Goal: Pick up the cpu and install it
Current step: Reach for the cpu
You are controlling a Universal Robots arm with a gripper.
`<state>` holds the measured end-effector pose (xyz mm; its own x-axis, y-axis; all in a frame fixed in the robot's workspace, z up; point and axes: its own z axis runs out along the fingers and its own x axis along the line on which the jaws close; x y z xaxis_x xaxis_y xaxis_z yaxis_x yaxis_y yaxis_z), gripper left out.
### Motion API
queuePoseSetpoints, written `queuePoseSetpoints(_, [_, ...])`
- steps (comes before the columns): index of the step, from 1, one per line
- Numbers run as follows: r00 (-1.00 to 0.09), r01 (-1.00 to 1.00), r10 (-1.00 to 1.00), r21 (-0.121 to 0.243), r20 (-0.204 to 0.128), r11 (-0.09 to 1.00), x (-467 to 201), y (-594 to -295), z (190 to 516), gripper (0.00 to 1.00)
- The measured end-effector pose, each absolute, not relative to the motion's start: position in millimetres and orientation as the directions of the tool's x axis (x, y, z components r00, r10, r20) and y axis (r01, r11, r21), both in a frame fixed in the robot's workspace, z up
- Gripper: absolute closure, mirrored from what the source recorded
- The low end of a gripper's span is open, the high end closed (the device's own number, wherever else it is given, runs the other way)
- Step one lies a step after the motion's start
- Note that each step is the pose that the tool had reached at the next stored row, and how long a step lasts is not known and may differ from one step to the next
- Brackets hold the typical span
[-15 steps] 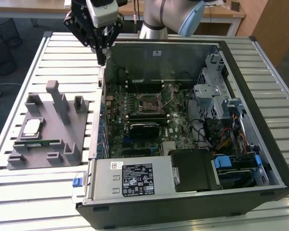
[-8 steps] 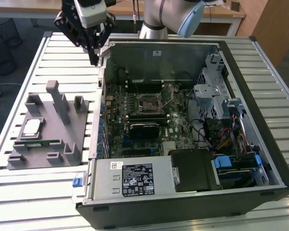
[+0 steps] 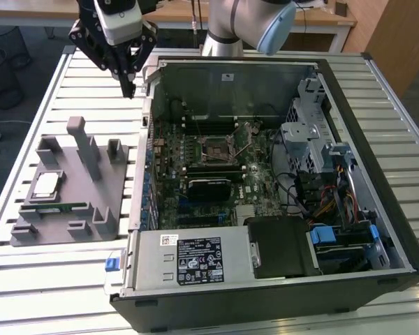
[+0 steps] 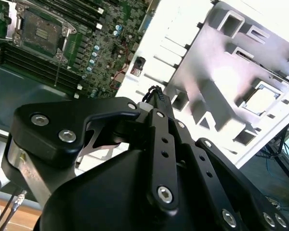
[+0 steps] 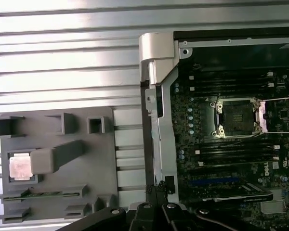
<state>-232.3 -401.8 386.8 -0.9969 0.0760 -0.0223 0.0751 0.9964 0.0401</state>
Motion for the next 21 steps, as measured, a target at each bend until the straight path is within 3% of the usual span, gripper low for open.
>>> queuePoseSetpoints(21, [-0.997, 0.075, 0.076, 0.039, -0.021, 0.996, -316, -407, 379, 0.89])
